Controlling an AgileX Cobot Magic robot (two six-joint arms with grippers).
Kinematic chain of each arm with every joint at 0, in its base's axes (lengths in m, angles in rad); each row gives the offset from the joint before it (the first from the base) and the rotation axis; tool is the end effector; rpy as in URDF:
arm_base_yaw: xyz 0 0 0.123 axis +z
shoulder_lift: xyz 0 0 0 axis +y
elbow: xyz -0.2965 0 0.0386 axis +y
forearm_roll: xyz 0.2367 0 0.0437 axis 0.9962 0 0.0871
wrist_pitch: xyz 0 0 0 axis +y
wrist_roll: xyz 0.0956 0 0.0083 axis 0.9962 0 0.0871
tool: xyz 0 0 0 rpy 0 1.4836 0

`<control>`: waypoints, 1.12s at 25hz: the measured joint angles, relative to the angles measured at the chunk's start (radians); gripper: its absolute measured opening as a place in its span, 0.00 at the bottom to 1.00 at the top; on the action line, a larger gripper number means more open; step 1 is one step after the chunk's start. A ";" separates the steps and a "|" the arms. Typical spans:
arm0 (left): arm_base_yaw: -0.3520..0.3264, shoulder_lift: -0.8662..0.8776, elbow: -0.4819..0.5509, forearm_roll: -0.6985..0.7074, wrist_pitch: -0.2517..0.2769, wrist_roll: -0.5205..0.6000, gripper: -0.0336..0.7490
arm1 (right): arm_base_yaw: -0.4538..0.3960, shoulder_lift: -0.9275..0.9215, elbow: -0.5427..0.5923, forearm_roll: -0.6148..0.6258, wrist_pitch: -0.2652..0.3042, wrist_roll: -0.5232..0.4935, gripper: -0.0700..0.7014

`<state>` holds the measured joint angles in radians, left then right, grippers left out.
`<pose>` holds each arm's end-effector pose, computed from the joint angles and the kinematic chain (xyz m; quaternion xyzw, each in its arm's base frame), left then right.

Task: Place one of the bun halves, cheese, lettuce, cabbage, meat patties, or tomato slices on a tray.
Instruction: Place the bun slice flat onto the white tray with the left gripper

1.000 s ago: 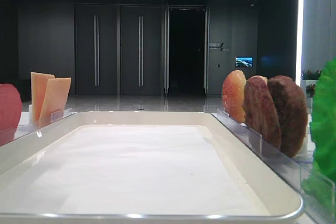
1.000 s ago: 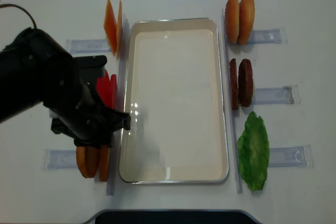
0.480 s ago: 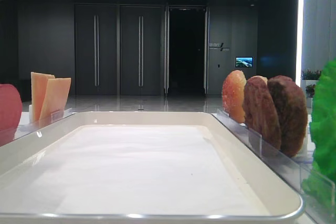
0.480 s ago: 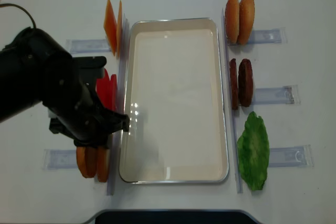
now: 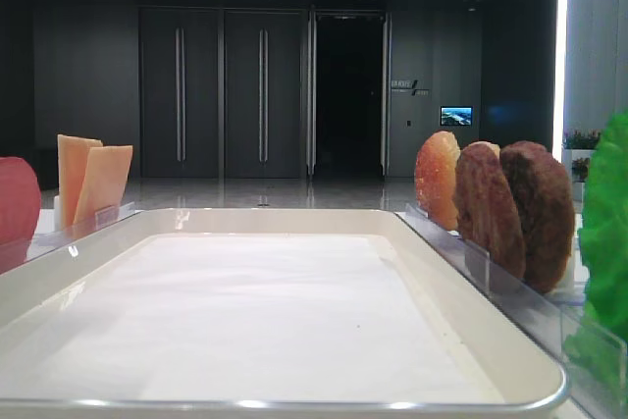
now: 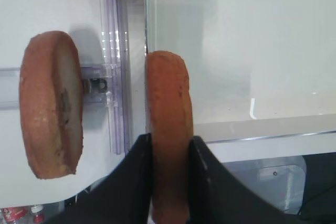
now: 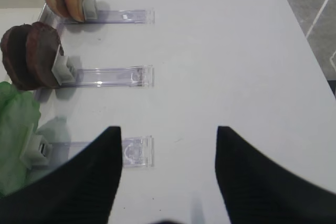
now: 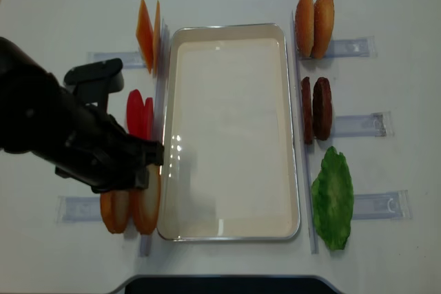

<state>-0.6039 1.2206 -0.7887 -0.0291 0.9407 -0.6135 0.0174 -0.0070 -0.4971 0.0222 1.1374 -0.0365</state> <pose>0.1590 -0.1125 0.2633 -0.0116 0.9897 -0.0919 0.1093 -0.0287 0.0014 0.2622 -0.0244 0.8712 0.0064 0.4903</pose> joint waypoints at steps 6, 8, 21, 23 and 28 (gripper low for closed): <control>0.000 -0.034 0.000 -0.060 -0.019 0.039 0.23 | 0.000 0.000 0.000 0.000 0.000 0.000 0.62; 0.000 -0.034 0.000 -0.108 -0.060 0.077 0.23 | 0.000 0.000 0.000 0.000 0.000 0.000 0.62; 0.000 0.024 0.089 -0.513 -0.396 0.476 0.23 | 0.000 0.000 0.000 0.000 0.000 0.000 0.62; 0.000 0.066 0.090 -0.622 -0.433 0.594 0.23 | 0.000 0.000 0.000 0.000 0.000 0.000 0.62; 0.000 0.167 0.090 -0.904 -0.469 0.872 0.23 | 0.000 0.000 0.000 0.000 0.000 0.000 0.62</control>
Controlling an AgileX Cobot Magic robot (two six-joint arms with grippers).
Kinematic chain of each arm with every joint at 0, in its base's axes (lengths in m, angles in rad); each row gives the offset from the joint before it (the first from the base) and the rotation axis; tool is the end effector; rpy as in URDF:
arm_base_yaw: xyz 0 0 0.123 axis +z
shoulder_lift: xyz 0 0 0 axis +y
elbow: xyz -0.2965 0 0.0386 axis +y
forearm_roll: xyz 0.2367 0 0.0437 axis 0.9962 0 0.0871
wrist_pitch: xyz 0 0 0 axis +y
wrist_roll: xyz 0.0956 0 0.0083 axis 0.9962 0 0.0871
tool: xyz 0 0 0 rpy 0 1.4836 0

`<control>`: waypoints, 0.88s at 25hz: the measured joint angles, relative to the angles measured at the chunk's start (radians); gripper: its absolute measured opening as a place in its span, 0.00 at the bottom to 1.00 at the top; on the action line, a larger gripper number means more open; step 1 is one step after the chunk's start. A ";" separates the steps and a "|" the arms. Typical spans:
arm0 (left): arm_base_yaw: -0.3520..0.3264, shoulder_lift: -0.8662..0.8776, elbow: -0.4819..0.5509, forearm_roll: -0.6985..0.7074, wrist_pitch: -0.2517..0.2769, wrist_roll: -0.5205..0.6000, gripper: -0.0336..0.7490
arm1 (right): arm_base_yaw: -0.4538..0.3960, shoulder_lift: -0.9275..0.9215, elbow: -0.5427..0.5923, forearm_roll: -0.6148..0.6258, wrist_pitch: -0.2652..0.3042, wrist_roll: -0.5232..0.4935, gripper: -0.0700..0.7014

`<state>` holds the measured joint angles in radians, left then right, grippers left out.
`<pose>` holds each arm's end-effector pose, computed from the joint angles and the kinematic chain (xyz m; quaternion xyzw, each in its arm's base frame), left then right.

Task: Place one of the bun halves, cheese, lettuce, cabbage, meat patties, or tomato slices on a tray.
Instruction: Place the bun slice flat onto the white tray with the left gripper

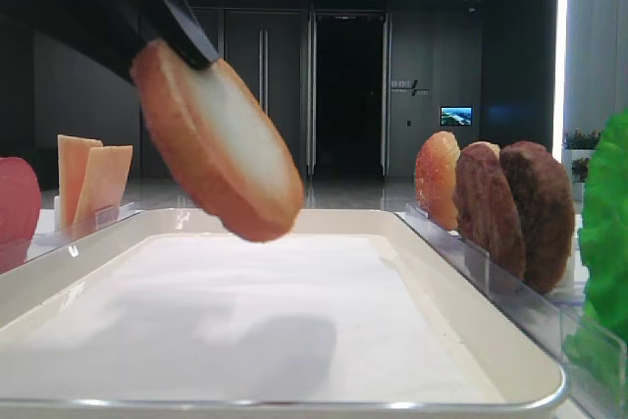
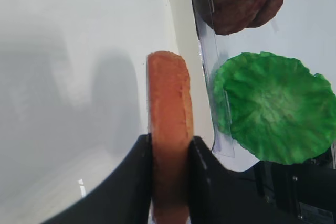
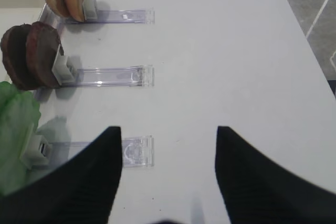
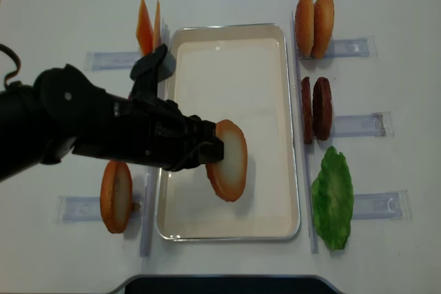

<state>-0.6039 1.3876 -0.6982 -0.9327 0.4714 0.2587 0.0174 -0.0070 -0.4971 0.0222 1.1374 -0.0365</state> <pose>0.1860 -0.1709 0.2349 0.0549 0.9278 -0.3298 0.1656 -0.0287 0.0014 0.2622 -0.0244 0.8712 0.0064 0.4903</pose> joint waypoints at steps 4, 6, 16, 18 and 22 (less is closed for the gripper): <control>0.000 0.071 0.000 -0.144 -0.018 0.152 0.23 | 0.000 0.000 0.000 0.000 0.000 0.000 0.62; 0.000 0.103 0.000 -0.198 -0.022 0.214 0.23 | 0.000 0.000 0.000 0.000 0.000 0.000 0.62; 0.000 0.213 0.000 -0.302 -0.066 0.334 0.22 | 0.000 0.000 0.000 0.000 0.000 0.000 0.62; 0.000 0.221 0.000 -0.311 -0.071 0.347 0.22 | 0.000 0.000 0.000 0.000 0.000 0.000 0.62; 0.000 0.224 -0.001 -0.319 -0.072 0.356 0.22 | 0.000 0.000 0.000 0.000 0.000 0.000 0.62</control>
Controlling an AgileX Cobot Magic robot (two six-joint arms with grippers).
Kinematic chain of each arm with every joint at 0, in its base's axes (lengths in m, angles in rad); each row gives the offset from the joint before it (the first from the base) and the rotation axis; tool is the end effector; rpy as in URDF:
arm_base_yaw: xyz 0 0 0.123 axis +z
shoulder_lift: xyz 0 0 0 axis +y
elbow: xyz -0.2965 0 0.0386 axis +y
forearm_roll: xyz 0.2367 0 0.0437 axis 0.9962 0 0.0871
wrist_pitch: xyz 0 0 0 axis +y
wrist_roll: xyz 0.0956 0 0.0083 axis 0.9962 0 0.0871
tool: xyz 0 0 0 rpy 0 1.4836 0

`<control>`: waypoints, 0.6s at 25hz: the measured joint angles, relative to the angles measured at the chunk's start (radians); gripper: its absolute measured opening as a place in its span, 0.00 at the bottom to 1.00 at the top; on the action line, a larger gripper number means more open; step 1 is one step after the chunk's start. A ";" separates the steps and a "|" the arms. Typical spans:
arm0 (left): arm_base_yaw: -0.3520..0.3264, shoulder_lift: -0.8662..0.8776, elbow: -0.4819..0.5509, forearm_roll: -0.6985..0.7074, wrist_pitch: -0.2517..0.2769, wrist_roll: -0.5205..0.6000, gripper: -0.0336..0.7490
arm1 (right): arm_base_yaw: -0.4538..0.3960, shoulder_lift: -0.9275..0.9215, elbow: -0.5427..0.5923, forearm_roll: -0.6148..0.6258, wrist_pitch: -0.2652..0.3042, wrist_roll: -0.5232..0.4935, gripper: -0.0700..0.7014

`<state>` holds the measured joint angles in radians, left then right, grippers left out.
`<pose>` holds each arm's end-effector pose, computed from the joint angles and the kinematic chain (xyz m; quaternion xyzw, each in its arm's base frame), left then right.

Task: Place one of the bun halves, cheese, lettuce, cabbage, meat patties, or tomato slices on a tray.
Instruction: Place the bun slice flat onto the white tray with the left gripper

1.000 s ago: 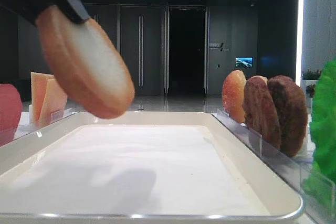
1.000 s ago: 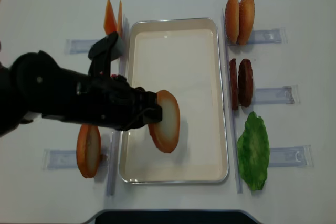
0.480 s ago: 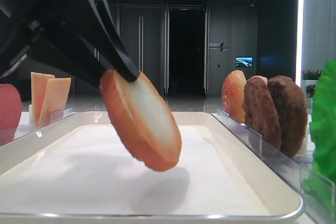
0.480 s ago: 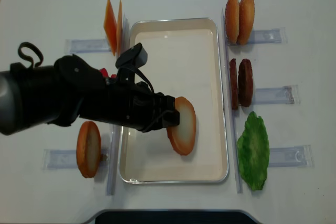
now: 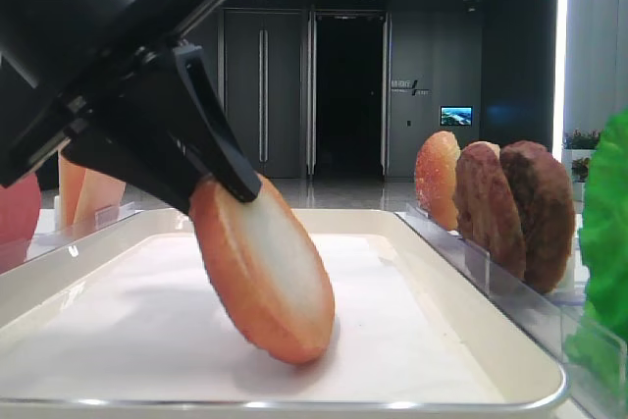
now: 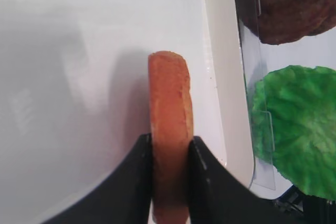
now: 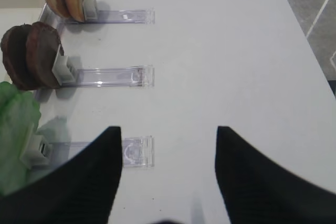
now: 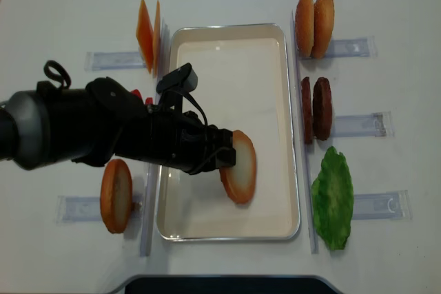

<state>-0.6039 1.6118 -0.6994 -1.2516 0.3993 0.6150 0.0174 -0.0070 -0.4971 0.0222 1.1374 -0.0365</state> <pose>0.2115 -0.1890 0.1843 0.0533 0.9365 -0.3165 0.1414 -0.0287 0.0014 0.2622 -0.0244 0.8712 0.0064 0.4903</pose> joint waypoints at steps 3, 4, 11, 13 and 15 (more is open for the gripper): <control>0.000 0.000 0.000 0.012 -0.001 0.001 0.22 | 0.000 0.000 0.000 0.000 0.000 0.000 0.62; 0.000 0.000 0.000 0.019 -0.001 -0.003 0.22 | 0.000 0.000 0.000 0.000 0.000 0.000 0.62; 0.000 0.001 -0.002 0.146 -0.012 -0.123 0.41 | 0.000 0.000 0.000 0.000 0.000 0.000 0.62; 0.000 0.001 -0.002 0.212 -0.012 -0.180 0.52 | 0.000 0.000 0.000 0.000 0.000 0.000 0.62; 0.000 0.001 -0.002 0.280 -0.012 -0.252 0.62 | 0.000 0.000 0.000 0.000 0.000 0.000 0.62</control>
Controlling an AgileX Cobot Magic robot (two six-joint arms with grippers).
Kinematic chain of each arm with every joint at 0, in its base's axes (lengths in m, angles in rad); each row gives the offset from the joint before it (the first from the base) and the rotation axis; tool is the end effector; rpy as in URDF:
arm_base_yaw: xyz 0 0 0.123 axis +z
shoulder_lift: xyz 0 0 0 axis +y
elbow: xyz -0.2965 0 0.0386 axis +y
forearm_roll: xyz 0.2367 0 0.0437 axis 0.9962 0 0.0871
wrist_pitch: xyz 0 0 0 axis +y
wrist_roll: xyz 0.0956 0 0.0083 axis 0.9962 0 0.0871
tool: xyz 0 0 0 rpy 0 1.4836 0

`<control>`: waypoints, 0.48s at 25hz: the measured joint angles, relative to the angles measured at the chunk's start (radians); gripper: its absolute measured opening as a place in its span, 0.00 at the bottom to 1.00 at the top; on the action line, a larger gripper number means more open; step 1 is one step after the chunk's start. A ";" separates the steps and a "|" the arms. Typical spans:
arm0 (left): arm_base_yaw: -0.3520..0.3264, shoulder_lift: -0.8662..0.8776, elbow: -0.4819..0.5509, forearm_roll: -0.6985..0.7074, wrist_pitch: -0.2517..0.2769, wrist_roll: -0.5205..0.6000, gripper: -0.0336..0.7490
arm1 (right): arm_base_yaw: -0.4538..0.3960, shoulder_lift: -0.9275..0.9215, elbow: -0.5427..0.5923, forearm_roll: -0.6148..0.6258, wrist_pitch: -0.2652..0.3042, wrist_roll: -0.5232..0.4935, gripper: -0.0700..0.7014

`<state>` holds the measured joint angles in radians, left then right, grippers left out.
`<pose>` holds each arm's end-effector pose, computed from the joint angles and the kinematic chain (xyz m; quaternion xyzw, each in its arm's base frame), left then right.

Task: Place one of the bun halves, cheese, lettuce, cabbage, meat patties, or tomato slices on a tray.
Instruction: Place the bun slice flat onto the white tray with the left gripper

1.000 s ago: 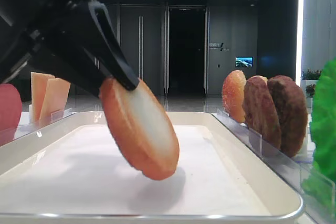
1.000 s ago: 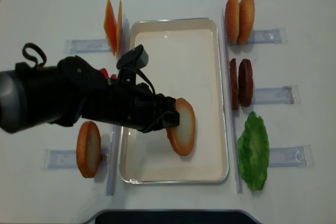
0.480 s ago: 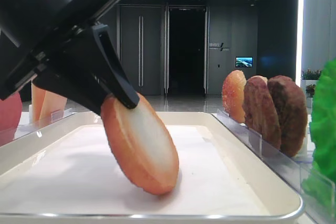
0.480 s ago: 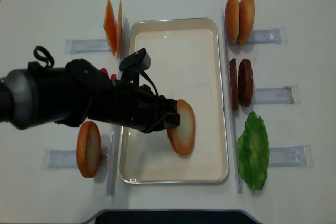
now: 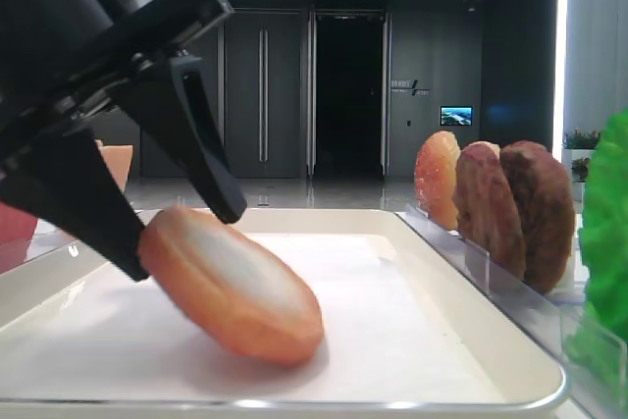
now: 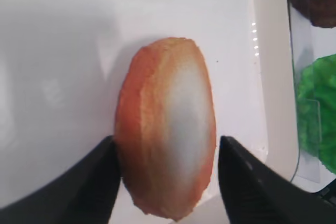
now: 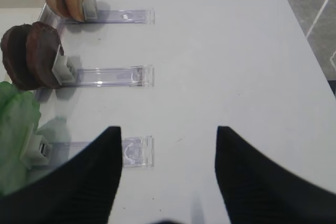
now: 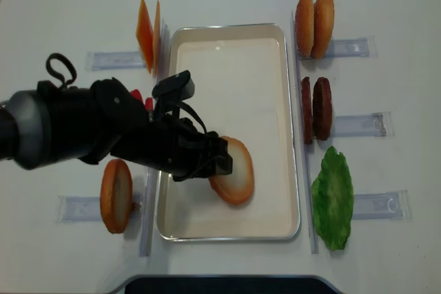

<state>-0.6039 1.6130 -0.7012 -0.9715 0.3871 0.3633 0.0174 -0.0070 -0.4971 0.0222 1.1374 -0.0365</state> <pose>0.2100 -0.1813 0.1781 0.0558 0.9535 -0.2678 0.1267 -0.0287 0.0014 0.2622 -0.0244 0.8712 0.0064 0.4903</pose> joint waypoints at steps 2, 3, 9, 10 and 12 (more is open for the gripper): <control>0.000 0.000 0.000 0.083 0.000 -0.076 0.67 | 0.000 0.000 0.000 0.000 0.000 0.000 0.62; 0.000 0.000 0.000 0.120 0.001 -0.119 0.69 | 0.000 0.000 0.000 0.000 0.000 0.000 0.62; 0.000 -0.010 -0.025 0.351 0.058 -0.331 0.71 | 0.000 0.000 0.000 0.000 0.000 0.000 0.62; 0.000 -0.017 -0.039 0.389 0.077 -0.370 0.71 | 0.000 0.000 0.000 0.000 0.000 0.000 0.62; 0.000 -0.038 -0.068 0.482 0.116 -0.450 0.71 | 0.000 0.000 0.000 0.000 0.000 0.000 0.62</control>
<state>-0.6039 1.5754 -0.7688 -0.4898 0.5033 -0.0865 0.0174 -0.0070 -0.4971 0.0222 1.1374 -0.0365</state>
